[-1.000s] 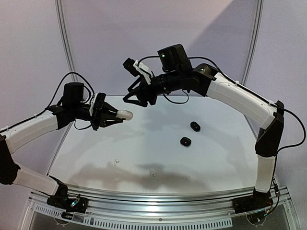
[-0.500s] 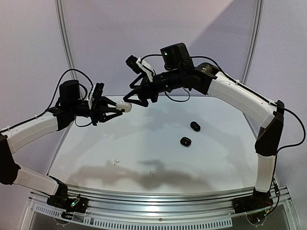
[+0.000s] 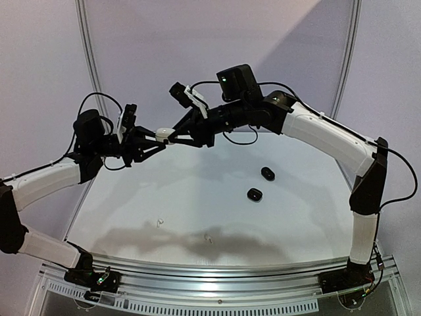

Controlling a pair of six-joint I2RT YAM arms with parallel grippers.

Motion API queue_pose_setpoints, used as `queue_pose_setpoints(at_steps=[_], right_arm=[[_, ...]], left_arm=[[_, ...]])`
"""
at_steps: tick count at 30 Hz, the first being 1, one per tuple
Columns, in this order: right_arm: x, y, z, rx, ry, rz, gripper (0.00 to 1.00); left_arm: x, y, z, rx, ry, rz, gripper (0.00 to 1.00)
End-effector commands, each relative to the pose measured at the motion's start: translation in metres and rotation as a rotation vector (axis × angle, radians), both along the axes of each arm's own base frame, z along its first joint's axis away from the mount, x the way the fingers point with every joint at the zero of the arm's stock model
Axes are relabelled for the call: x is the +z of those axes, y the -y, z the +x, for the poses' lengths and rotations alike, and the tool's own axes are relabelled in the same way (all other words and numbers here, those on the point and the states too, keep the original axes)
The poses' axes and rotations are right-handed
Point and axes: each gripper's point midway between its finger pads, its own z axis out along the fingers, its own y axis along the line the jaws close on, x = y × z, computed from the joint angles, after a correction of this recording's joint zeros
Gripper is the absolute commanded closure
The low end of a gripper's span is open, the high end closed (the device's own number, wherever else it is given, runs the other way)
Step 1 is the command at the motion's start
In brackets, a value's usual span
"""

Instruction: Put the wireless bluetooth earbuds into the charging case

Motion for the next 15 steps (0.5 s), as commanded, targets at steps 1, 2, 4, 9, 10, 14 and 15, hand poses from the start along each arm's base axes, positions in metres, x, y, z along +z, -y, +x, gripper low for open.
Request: queue_pose_setpoints(at_steps=[1, 2, 4, 9, 10, 14, 15], right_arm=[[-0.009, -0.003, -0.001, 0.029, -0.015, -0.004, 0.71], [-0.009, -0.003, -0.002, 0.034, -0.015, -0.005, 0.71], [-0.007, -0.003, -0.003, 0.038, -0.012, -0.001, 0.77], [0.000, -0.001, -0.003, 0.034, 0.006, 0.009, 1.00], [0.000, 0.000, -0.003, 0.028, 0.008, 0.003, 1.00], [-0.003, 0.007, 0.003, -0.013, 0.024, -0.056, 1.00], [-0.005, 0.008, 0.005, -0.021, 0.030, -0.071, 1.00]], left_arm=[[0.003, -0.001, -0.006, -0.035, 0.001, -0.015, 1.00], [0.003, -0.001, -0.006, -0.038, 0.004, -0.017, 1.00], [0.004, 0.000, -0.006, -0.043, 0.004, -0.018, 1.00], [0.002, 0.000, -0.003, -0.032, -0.010, -0.012, 1.00], [0.001, 0.000, -0.003, -0.033, -0.010, -0.006, 0.83], [-0.005, 0.002, -0.001, -0.039, -0.007, 0.034, 0.59], [-0.006, 0.002, 0.000, -0.034, -0.009, 0.040, 0.60]])
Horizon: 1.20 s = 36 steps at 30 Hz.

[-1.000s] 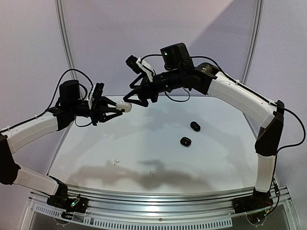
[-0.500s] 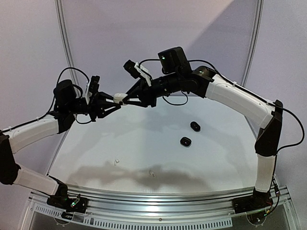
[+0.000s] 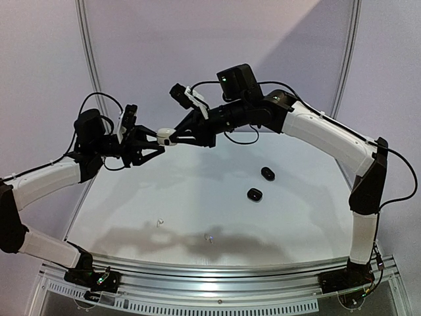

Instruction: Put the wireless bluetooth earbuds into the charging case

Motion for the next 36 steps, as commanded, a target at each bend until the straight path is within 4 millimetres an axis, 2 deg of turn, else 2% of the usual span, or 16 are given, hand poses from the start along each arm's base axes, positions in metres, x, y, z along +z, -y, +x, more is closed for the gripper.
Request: queue_pose_setpoints(at_steps=[1, 8, 14, 21, 24, 26, 27, 29, 31, 33, 36], right_arm=[[-0.007, 0.006, 0.009, -0.054, 0.012, -0.070, 1.00], [-0.003, 0.002, 0.005, -0.048, 0.048, -0.074, 1.00], [-0.010, 0.000, 0.006, -0.056, 0.049, -0.094, 1.00], [-0.011, 0.000, 0.006, -0.058, 0.053, -0.102, 1.00], [-0.015, 0.000, 0.006, -0.058, 0.052, -0.110, 1.00], [-0.017, -0.001, 0.006, -0.060, 0.048, -0.117, 1.00], [-0.017, 0.000, 0.007, -0.063, 0.049, -0.118, 0.97], [-0.017, -0.001, 0.010, -0.079, 0.050, -0.117, 0.72], [-0.017, -0.001, 0.013, -0.092, 0.051, -0.116, 0.56], [-0.016, -0.002, 0.015, -0.101, 0.057, -0.110, 0.50], [-0.016, -0.004, 0.020, -0.122, 0.061, -0.103, 0.47]], left_arm=[[-0.005, 0.003, 0.003, -0.008, 0.011, 0.037, 0.61], [-0.003, 0.008, 0.003, -0.006, 0.022, 0.038, 0.63], [-0.001, 0.012, 0.002, -0.009, 0.021, 0.033, 0.66], [0.000, 0.013, 0.001, -0.015, 0.021, 0.032, 0.84], [0.000, 0.014, 0.000, -0.025, 0.024, 0.032, 0.99], [0.000, 0.013, -0.001, -0.028, 0.029, 0.031, 1.00], [0.000, 0.013, -0.002, -0.033, 0.032, 0.030, 1.00], [0.001, 0.013, -0.002, -0.035, 0.038, 0.029, 1.00], [0.001, 0.013, -0.003, -0.036, 0.054, 0.029, 1.00], [0.000, 0.013, -0.004, -0.037, 0.076, 0.030, 1.00], [-0.001, 0.014, -0.008, -0.052, 0.117, 0.039, 1.00]])
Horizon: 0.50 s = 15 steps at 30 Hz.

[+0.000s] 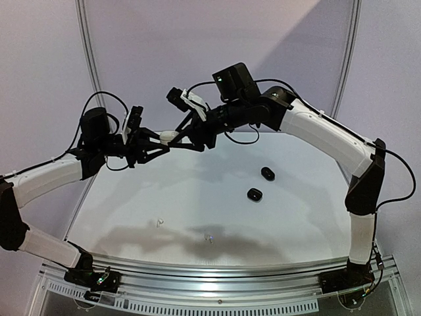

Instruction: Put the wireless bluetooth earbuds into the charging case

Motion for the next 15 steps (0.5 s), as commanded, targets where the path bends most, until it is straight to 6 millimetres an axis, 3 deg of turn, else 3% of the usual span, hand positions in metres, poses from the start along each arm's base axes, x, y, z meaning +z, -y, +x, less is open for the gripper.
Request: queue_pose_setpoints(at_steps=[1, 9, 11, 15], right_arm=[[-0.004, -0.007, 0.013, -0.052, 0.011, 0.000, 0.47], [0.001, -0.006, 0.018, -0.074, 0.004, 0.017, 0.48], [0.002, -0.006, 0.019, -0.072, 0.001, 0.024, 0.49], [0.002, -0.007, 0.017, -0.058, -0.010, 0.031, 0.49]], left_arm=[[0.004, 0.005, -0.012, -0.055, 0.101, 0.008, 1.00], [-0.018, 0.005, -0.019, -0.071, 0.388, 0.101, 1.00], [-0.028, 0.004, -0.021, -0.069, 0.423, 0.138, 1.00], [-0.027, 0.004, -0.019, -0.054, 0.443, 0.146, 1.00]])
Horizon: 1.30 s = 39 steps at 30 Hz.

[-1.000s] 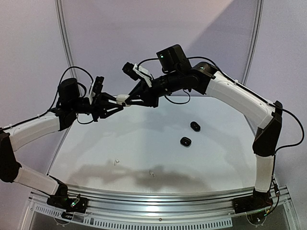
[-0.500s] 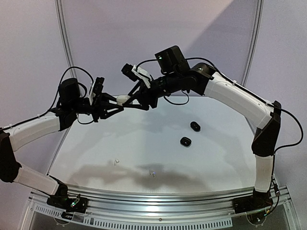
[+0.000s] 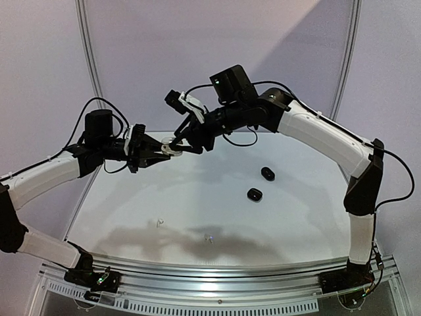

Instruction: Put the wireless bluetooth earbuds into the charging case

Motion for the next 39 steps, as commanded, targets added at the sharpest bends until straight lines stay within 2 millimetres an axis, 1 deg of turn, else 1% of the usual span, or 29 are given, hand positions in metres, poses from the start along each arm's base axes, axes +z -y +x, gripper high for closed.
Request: queue_pose_setpoints(at_steps=[1, 5, 8, 10, 12, 15, 18, 24, 28, 32, 36, 39], right_arm=[[0.007, -0.005, 0.016, -0.035, 0.016, 0.040, 0.50], [0.004, -0.006, 0.015, -0.032, 0.004, 0.036, 0.51], [-0.002, -0.006, 0.016, -0.031, -0.006, 0.020, 0.51], [-0.006, -0.006, 0.017, -0.030, -0.015, 0.015, 0.50], [-0.005, -0.005, 0.018, -0.028, -0.037, 0.027, 0.50], [-0.002, -0.005, 0.021, -0.030, -0.086, 0.053, 0.49], [0.002, -0.007, 0.017, -0.007, -0.103, 0.073, 0.46], [0.002, -0.009, 0.015, 0.008, -0.112, 0.082, 0.42], [0.008, -0.012, 0.012, 0.029, -0.121, 0.111, 0.40], [0.011, -0.013, 0.013, 0.030, -0.119, 0.123, 0.38], [0.007, -0.014, 0.014, 0.027, -0.121, 0.113, 0.38], [0.008, -0.014, 0.013, 0.028, -0.117, 0.114, 0.38]], left_arm=[[-0.004, 0.005, -0.018, -0.064, 0.077, 0.028, 1.00], [-0.004, 0.004, -0.018, -0.055, 0.073, 0.030, 1.00], [-0.002, 0.004, -0.017, -0.048, 0.077, 0.020, 1.00], [-0.003, 0.004, -0.017, -0.042, 0.043, 0.017, 1.00], [0.001, 0.005, -0.016, -0.037, -0.006, -0.003, 1.00], [-0.002, 0.006, -0.015, -0.026, -0.117, -0.022, 1.00], [-0.006, 0.006, -0.012, -0.010, -0.183, -0.029, 1.00], [-0.009, 0.006, -0.008, 0.008, -0.228, -0.031, 1.00], [-0.012, 0.007, -0.005, 0.015, -0.272, -0.032, 1.00], [-0.013, 0.007, -0.005, 0.015, -0.287, -0.033, 1.00], [-0.012, 0.007, -0.003, 0.018, -0.292, -0.034, 1.00], [-0.012, 0.007, -0.001, 0.028, -0.315, -0.036, 1.00]])
